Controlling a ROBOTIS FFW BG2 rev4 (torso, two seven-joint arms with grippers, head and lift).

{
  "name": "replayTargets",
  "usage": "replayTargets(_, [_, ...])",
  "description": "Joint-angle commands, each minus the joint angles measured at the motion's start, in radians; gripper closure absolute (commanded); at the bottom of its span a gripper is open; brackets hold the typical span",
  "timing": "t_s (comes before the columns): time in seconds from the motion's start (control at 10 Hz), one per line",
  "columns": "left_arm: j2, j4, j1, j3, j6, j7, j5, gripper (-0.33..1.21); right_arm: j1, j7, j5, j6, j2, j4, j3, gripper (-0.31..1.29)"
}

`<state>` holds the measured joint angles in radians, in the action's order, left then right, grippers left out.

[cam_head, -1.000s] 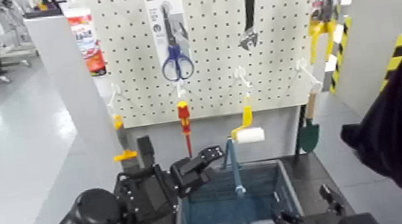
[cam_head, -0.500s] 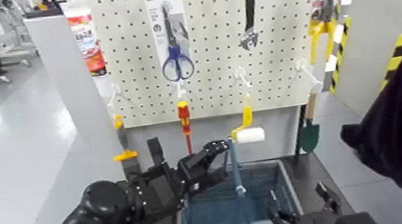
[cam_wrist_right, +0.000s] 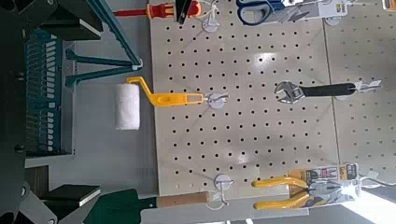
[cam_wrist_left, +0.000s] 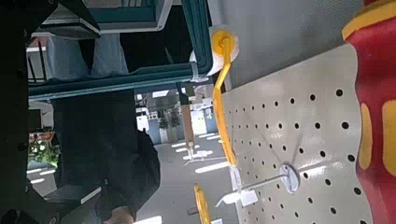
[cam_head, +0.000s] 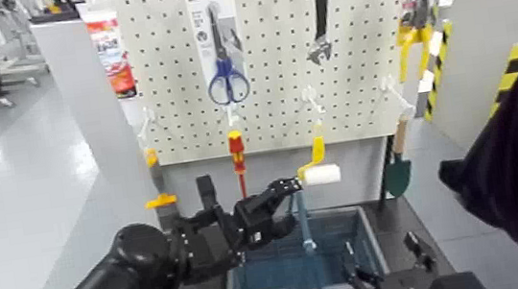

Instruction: Grasp the handle of the crate.

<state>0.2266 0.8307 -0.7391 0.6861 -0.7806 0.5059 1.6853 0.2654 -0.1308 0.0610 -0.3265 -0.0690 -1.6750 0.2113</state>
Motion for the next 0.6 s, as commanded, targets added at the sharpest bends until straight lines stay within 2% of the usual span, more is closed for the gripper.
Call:
replayTargets(0.1, [-0.010, -0.027, -0.013, 0.019, -0.002, -0.001, 0.025, 0.15, -0.006, -0.001, 0.000, -0.008, 0.000, 0.003, 0.005, 0.14])
replayTargets(0.2, [-0.015, -0.035, -0.013, 0.026, -0.005, -0.001, 0.034, 0.16, -0.006, -0.001, 0.000, -0.011, 0.000, 0.003, 0.005, 0.14])
replayTargets(0.3, [-0.018, -0.044, -0.014, 0.038, -0.009, -0.001, 0.048, 0.24, -0.006, -0.003, 0.000, -0.014, 0.000, 0.004, 0.005, 0.14])
replayTargets(0.4, [-0.020, -0.048, -0.014, 0.046, -0.015, -0.001, 0.057, 0.52, -0.008, -0.003, 0.000, -0.016, 0.000, 0.006, 0.007, 0.14])
replayTargets(0.5, [-0.021, -0.053, -0.014, 0.046, -0.015, -0.001, 0.060, 0.73, -0.008, -0.004, 0.000, -0.019, 0.000, 0.006, 0.007, 0.14])
replayTargets(0.6, [-0.021, -0.055, -0.014, 0.046, -0.014, -0.003, 0.060, 0.82, -0.008, -0.006, 0.000, -0.022, 0.002, 0.008, 0.007, 0.14])
